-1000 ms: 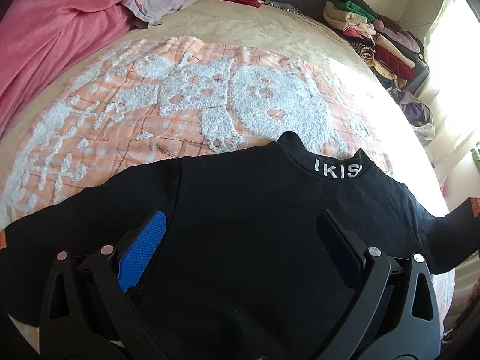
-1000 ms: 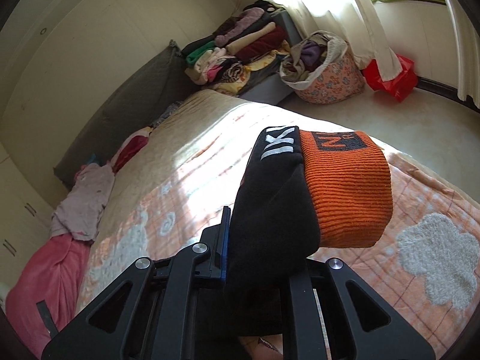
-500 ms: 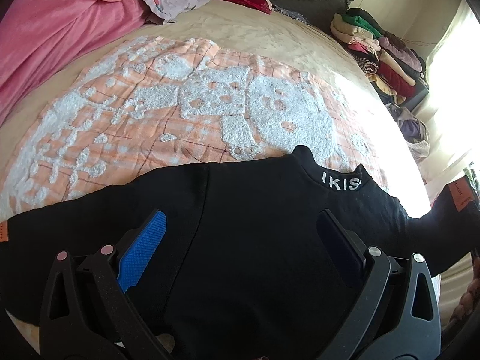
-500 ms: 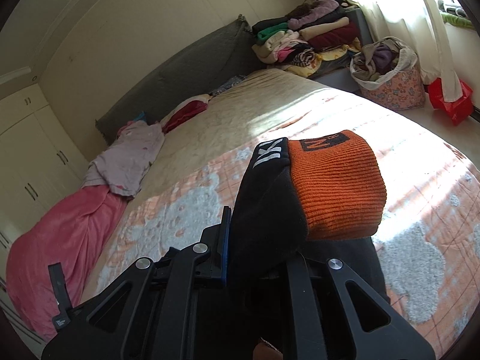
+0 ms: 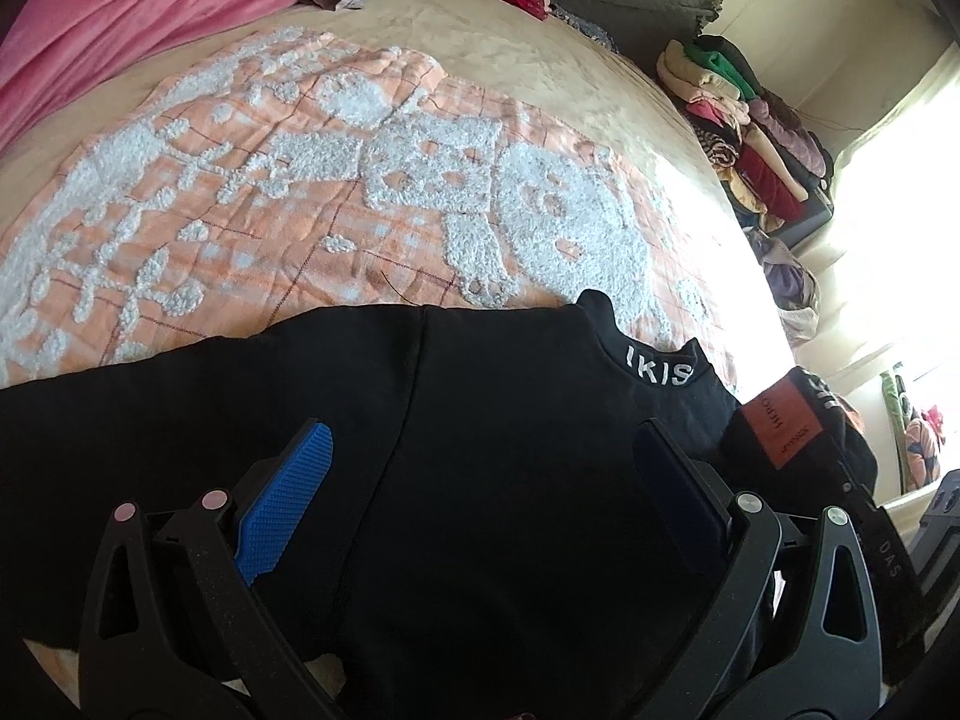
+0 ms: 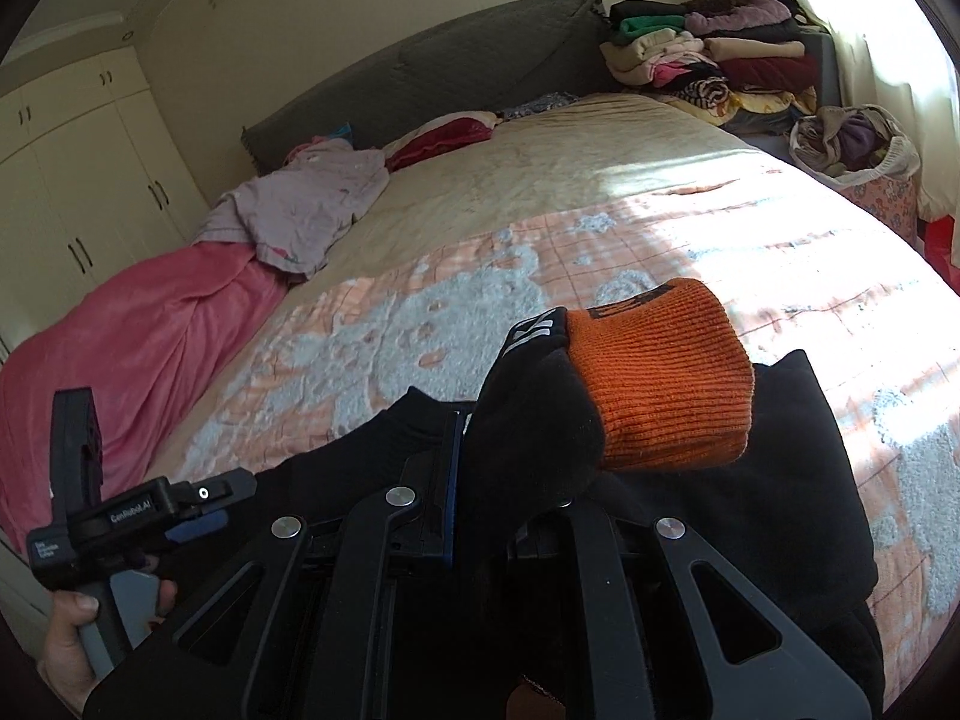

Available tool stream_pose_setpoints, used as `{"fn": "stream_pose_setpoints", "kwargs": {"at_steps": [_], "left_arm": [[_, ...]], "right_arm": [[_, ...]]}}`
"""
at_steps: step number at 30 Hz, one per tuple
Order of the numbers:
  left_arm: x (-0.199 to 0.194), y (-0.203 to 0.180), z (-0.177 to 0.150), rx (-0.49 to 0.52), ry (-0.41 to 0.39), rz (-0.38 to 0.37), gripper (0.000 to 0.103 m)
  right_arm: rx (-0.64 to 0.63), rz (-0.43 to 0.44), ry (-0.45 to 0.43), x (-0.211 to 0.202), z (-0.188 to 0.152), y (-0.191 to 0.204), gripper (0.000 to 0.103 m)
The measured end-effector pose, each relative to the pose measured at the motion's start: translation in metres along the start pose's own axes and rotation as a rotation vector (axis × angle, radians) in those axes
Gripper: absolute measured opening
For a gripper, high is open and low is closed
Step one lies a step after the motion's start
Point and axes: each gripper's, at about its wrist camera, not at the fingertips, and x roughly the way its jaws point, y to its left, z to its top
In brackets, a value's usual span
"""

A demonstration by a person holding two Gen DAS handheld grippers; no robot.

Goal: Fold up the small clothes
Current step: 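Lift the held sleeve with the right gripper and fold it across the shirt body, then lay the cuff on the shirt body and open the right gripper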

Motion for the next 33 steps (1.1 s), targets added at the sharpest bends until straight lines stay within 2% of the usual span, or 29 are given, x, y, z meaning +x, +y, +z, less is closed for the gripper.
{"fn": "stream_pose_setpoints", "kwargs": {"at_steps": [5,9,10,12,16,17,18,22,26,29,31,32,33], "left_arm": [[0.005,0.006,-0.003,-0.049,0.043,-0.11,0.094],[0.01,0.01,-0.005,-0.081,0.067,-0.139,0.094],[0.011,0.012,-0.006,-0.089,0.075,-0.144,0.094],[0.014,0.015,-0.006,-0.111,0.091,-0.168,0.094],[0.018,0.022,-0.008,-0.155,0.107,-0.215,0.094],[0.019,0.022,-0.008,-0.157,0.111,-0.219,0.094],[0.02,0.023,-0.008,-0.157,0.118,-0.226,0.094],[0.028,0.018,-0.014,-0.167,0.16,-0.299,0.094],[0.034,0.007,-0.02,-0.131,0.189,-0.295,0.094],[0.036,-0.001,-0.024,-0.11,0.189,-0.305,0.093],[0.038,-0.005,-0.026,-0.084,0.184,-0.281,0.092],[0.038,-0.009,-0.027,-0.067,0.177,-0.264,0.08],[0.04,-0.011,-0.028,-0.054,0.174,-0.248,0.06]], "right_arm": [[-0.139,-0.022,0.062,0.029,-0.024,0.032,0.012],[-0.281,-0.027,0.116,0.045,-0.049,0.057,0.015],[-0.304,-0.018,0.13,0.048,-0.055,0.06,0.018],[-0.351,0.0,0.158,0.051,-0.064,0.069,0.034],[-0.41,0.039,0.181,0.045,-0.077,0.075,0.047],[-0.416,0.05,0.177,0.042,-0.078,0.075,0.053],[-0.419,0.06,0.178,0.039,-0.078,0.075,0.06],[-0.367,0.094,0.164,0.02,-0.075,0.062,0.065],[-0.268,0.109,0.137,-0.002,-0.069,0.036,0.066],[-0.205,0.086,0.119,-0.015,-0.066,0.016,0.066],[-0.165,0.059,0.101,-0.023,-0.064,0.003,0.066],[-0.146,0.052,0.094,-0.026,-0.063,-0.003,0.066],[-0.129,0.042,0.086,-0.028,-0.061,-0.009,0.066]]}}
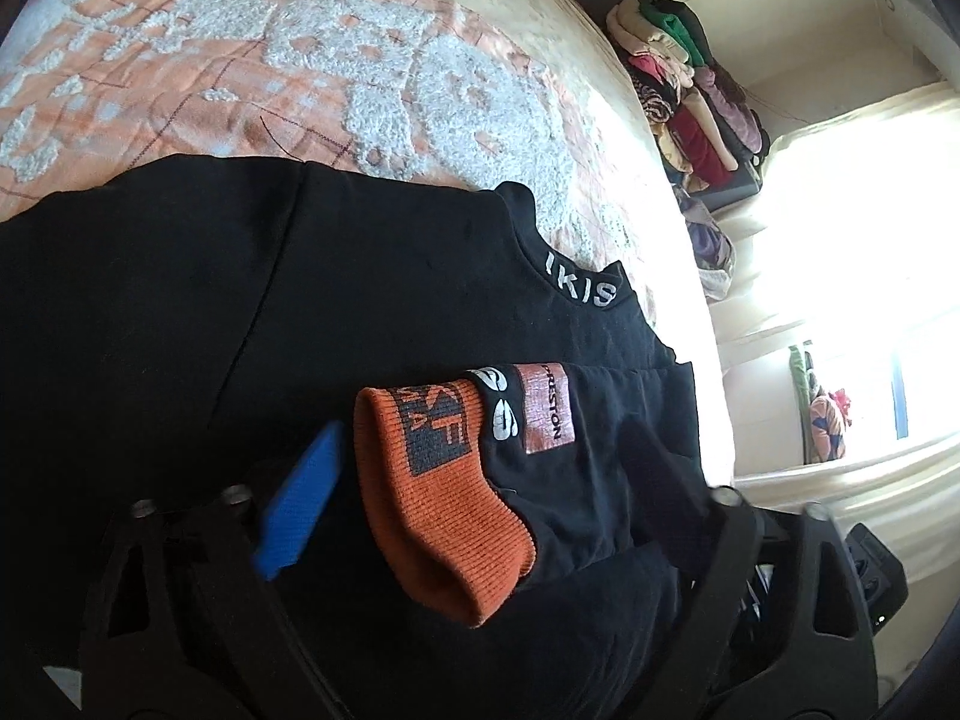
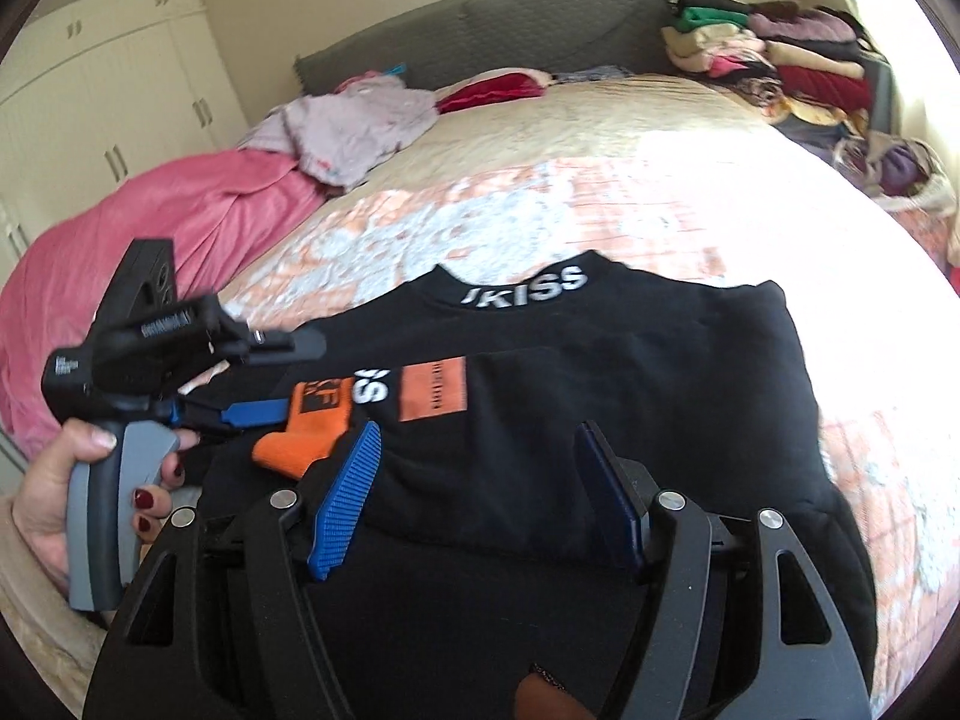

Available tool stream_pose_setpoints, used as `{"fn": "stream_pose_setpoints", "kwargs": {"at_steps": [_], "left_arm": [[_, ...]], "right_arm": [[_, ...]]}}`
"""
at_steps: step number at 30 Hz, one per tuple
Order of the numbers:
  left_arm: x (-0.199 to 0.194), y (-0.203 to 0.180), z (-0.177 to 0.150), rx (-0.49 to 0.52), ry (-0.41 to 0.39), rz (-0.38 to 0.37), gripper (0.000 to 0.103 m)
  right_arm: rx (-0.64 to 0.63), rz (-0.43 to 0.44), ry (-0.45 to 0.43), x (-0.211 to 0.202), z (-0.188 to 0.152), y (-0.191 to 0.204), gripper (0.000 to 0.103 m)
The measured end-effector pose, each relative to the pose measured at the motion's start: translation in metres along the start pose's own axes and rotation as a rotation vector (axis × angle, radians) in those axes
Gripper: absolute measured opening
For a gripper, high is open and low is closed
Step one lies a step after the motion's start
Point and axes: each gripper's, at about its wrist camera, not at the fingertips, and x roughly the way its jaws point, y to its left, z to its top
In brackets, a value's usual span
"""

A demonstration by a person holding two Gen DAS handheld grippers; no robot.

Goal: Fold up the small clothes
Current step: 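Lay the cuff on the shirt body and open the right gripper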

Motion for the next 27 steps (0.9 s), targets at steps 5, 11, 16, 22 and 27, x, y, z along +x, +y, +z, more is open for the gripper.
{"fn": "stream_pose_setpoints", "kwargs": {"at_steps": [5,11,16,22,27], "left_arm": [[0.016,-0.013,-0.006,0.093,0.02,0.077,0.014],[-0.013,-0.035,-0.002,0.201,-0.085,0.057,0.008],[-0.024,-0.036,0.001,0.243,-0.12,0.144,0.008],[-0.023,-0.023,0.004,0.23,-0.124,0.248,0.021],[-0.034,-0.04,-0.007,0.312,-0.147,0.246,0.035]], "right_arm": [[0.106,-0.076,-0.04,-0.019,-0.005,-0.032,0.066],[0.203,-0.154,-0.054,-0.031,-0.011,-0.064,0.066],[0.242,-0.235,-0.047,-0.031,-0.011,-0.082,0.066],[0.215,-0.256,-0.015,-0.017,-0.007,-0.076,0.066],[0.16,-0.214,0.027,0.002,-0.001,-0.06,0.066]]}}
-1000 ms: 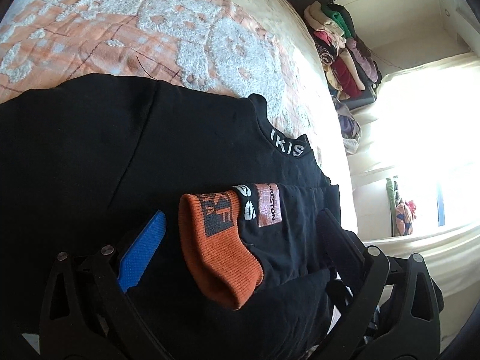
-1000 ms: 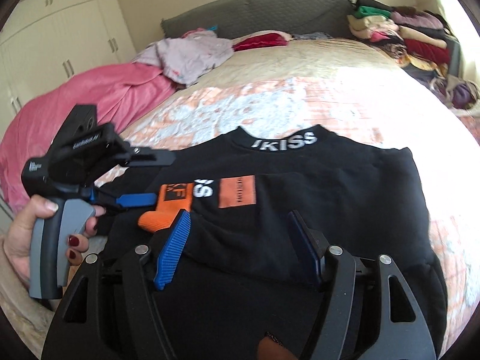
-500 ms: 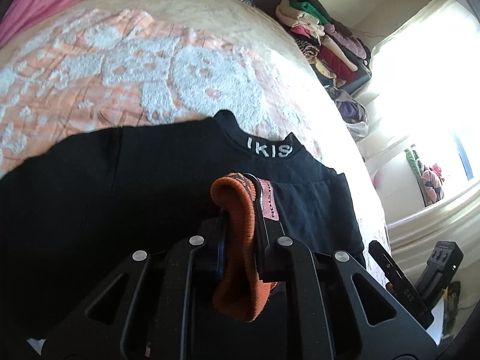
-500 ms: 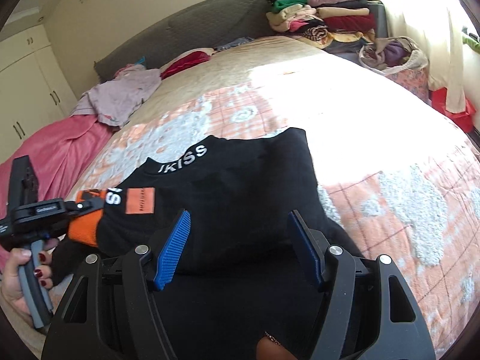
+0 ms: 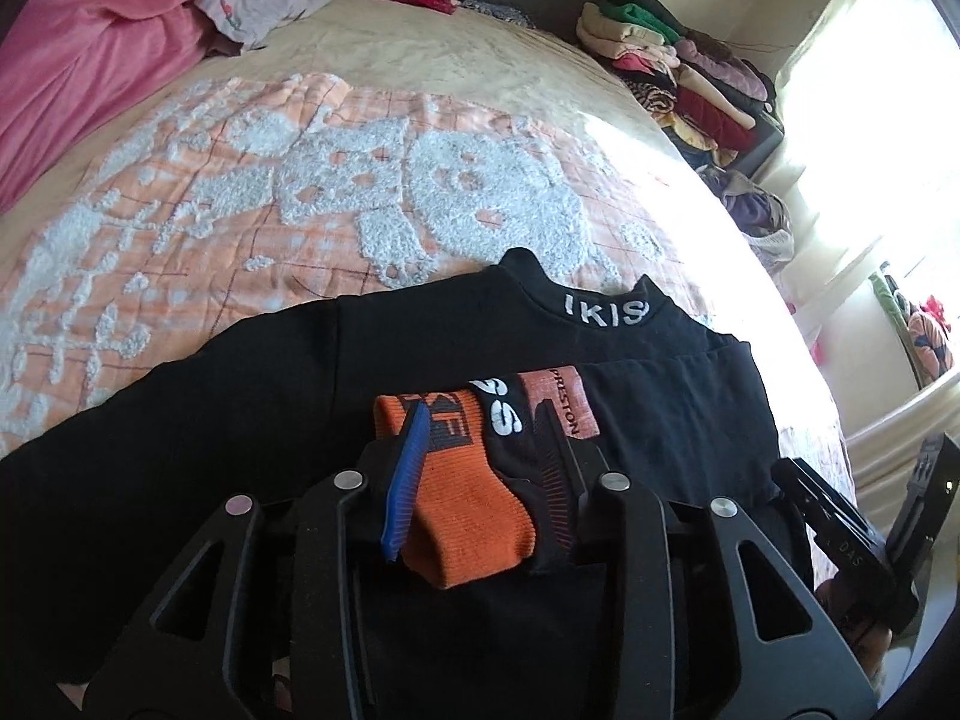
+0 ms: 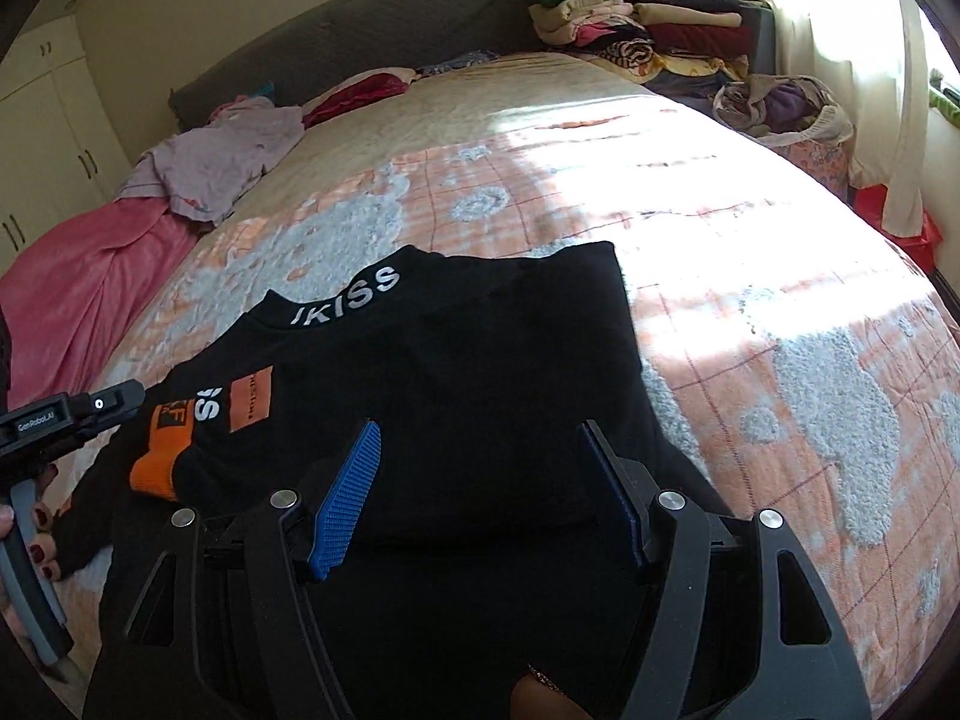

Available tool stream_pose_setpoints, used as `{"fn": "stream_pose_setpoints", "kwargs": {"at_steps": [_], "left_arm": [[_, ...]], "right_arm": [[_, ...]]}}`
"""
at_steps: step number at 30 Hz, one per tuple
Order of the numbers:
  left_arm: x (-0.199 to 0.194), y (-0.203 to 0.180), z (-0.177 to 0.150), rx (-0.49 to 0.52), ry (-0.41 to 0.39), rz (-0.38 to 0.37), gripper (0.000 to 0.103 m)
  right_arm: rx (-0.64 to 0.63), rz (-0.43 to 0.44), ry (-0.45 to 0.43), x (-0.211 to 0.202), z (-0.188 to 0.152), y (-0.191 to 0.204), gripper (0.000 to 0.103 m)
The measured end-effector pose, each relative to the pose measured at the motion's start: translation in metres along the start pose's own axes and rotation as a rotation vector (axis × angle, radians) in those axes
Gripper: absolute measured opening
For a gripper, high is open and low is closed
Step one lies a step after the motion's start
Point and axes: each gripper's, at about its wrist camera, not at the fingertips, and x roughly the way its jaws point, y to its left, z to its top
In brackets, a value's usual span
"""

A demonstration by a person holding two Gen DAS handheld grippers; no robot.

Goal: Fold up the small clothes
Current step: 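Lay the cuff on the shirt body and open the right gripper, then move the left gripper to the other orange cuff and grasp it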

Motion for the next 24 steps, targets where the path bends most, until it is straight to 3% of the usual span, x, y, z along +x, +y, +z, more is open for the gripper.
{"fn": "stream_pose_setpoints", "kwargs": {"at_steps": [4,7,9,12,16,19,24], "left_arm": [[0.017,-0.017,-0.014,0.073,0.074,0.012,0.042],[0.041,-0.021,-0.028,0.105,0.153,0.084,0.045],[0.051,-0.021,-0.033,0.125,0.164,0.118,0.045],[0.049,-0.017,-0.034,0.112,0.15,0.1,0.048],[0.041,-0.009,-0.037,0.09,0.133,0.075,0.048],[0.03,-0.003,-0.041,0.067,0.111,0.096,0.062],[0.001,0.005,-0.045,0.052,0.017,0.117,0.069]], "right_arm": [[-0.05,-0.006,0.031,0.01,0.0,0.012,0.066],[-0.05,-0.029,0.069,0.02,-0.001,0.013,0.066],[-0.033,-0.059,0.106,0.029,-0.003,0.009,0.066],[0.02,-0.069,0.174,0.046,-0.01,-0.005,0.066],[0.012,-0.048,0.143,0.037,-0.01,-0.003,0.066],[0.029,-0.018,0.121,0.027,-0.011,-0.003,0.066],[0.007,-0.006,0.09,0.011,-0.015,0.007,0.066]]}}
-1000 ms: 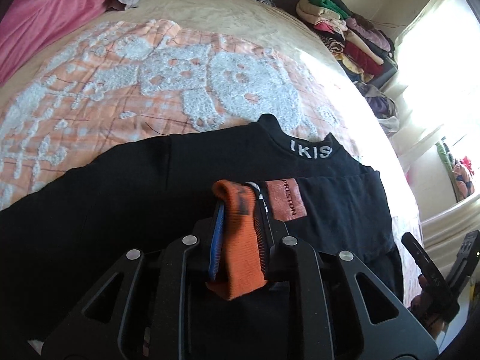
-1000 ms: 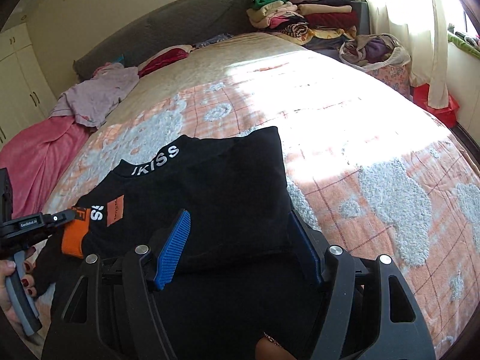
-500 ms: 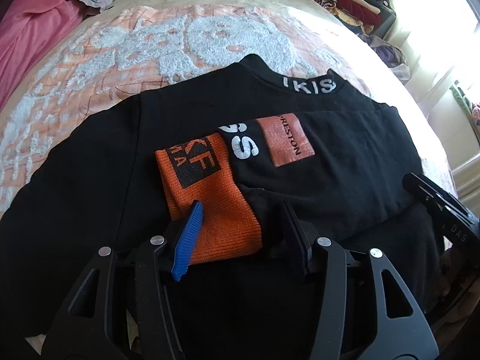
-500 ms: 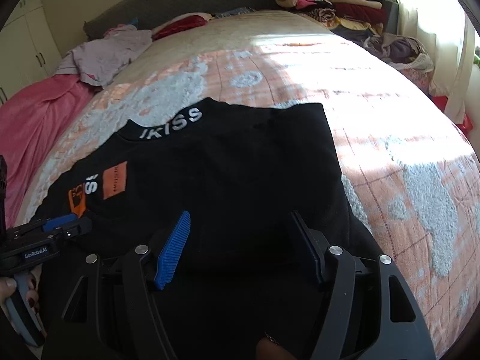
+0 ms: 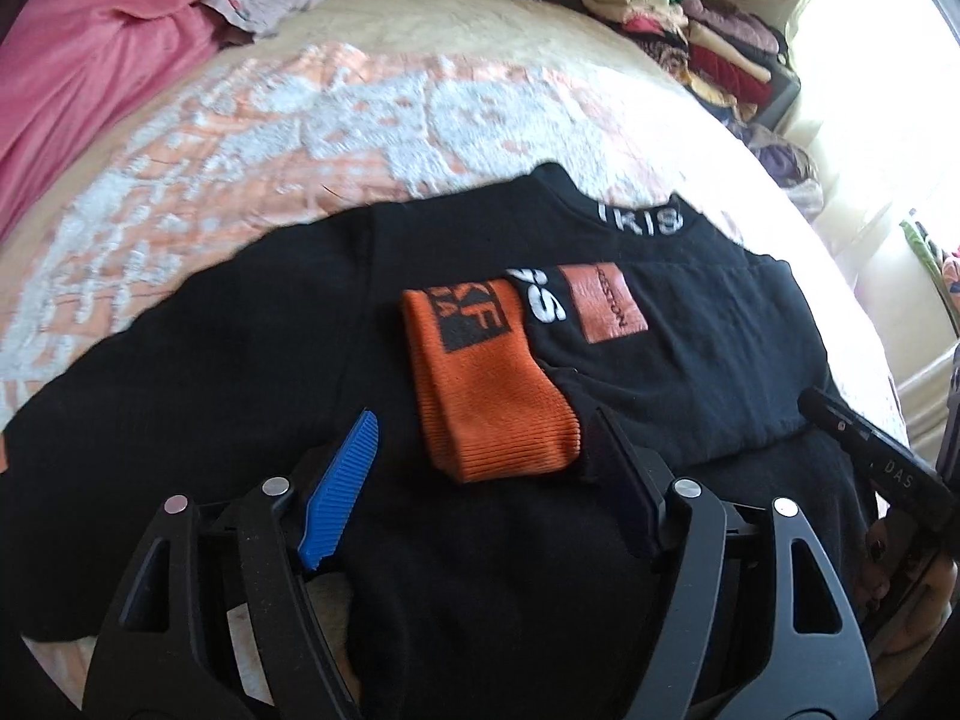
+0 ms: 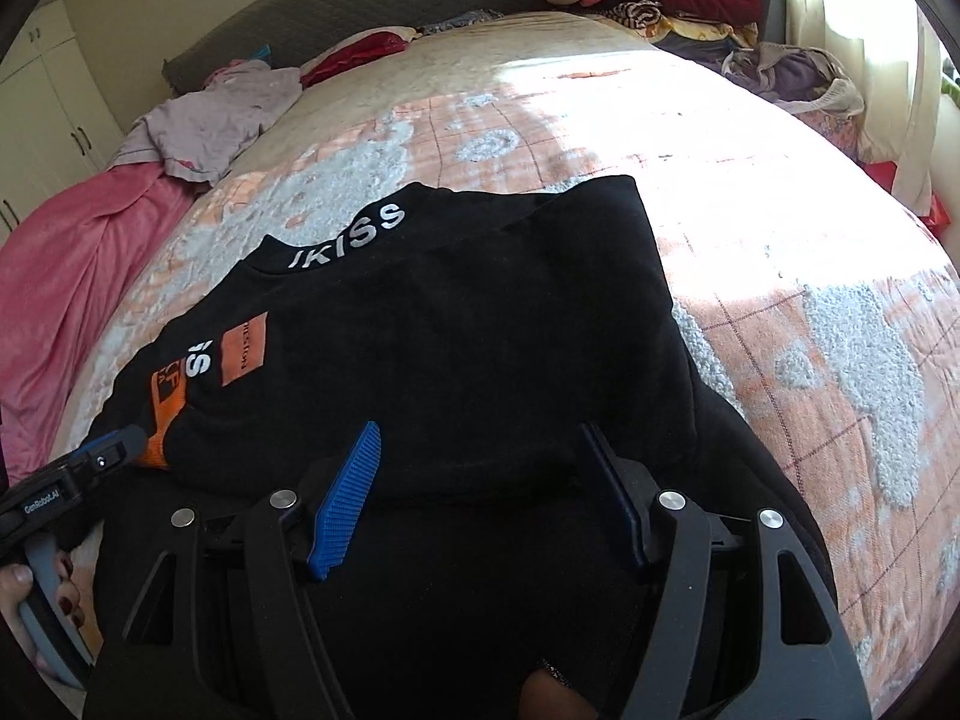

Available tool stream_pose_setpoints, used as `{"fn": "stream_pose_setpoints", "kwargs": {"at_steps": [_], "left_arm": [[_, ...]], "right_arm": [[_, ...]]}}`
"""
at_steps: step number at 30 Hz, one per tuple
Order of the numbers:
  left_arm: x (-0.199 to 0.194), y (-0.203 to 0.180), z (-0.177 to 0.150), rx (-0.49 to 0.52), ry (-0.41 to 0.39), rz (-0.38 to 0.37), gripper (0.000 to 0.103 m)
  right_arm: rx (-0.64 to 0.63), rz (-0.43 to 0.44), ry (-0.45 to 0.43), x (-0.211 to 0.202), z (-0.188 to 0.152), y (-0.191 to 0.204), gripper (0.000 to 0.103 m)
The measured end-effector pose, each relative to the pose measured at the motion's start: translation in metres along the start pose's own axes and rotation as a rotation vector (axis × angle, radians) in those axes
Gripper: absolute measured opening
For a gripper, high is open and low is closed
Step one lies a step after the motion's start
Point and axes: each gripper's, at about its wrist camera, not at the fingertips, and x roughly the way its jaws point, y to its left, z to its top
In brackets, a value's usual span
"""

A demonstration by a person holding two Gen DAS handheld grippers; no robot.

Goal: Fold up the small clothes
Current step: 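Move the left gripper to the other orange cuff and grasp it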

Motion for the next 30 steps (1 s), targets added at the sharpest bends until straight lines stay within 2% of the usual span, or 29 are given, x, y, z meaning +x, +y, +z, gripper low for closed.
{"fn": "stream_pose_setpoints", "kwargs": {"at_steps": [2,3,5,9,11,20,30], "left_arm": [[-0.013,0.004,-0.002,-0.006,-0.048,0.027,0.076],[-0.018,0.003,-0.003,-0.01,-0.068,0.038,0.078],[-0.027,0.006,-0.005,-0.013,-0.103,0.052,0.081],[-0.041,0.015,-0.011,-0.037,-0.155,0.1,0.091],[-0.045,0.02,-0.014,-0.051,-0.166,0.114,0.092],[-0.062,0.056,-0.03,-0.152,-0.188,0.187,0.093],[-0.087,0.098,-0.048,-0.311,-0.234,0.209,0.093]], "right_arm": [[-0.02,0.011,-0.015,-0.007,-0.003,0.006,0.066],[-0.026,0.014,-0.02,-0.009,-0.005,0.009,0.07],[-0.033,0.022,-0.039,-0.016,-0.007,0.015,0.089],[-0.051,0.04,-0.06,-0.028,-0.013,0.026,0.09],[-0.069,0.052,-0.071,-0.033,-0.014,0.034,0.091],[-0.168,0.083,-0.088,-0.044,-0.021,0.078,0.091],[-0.266,0.132,-0.085,-0.048,-0.027,0.123,0.091]]}}
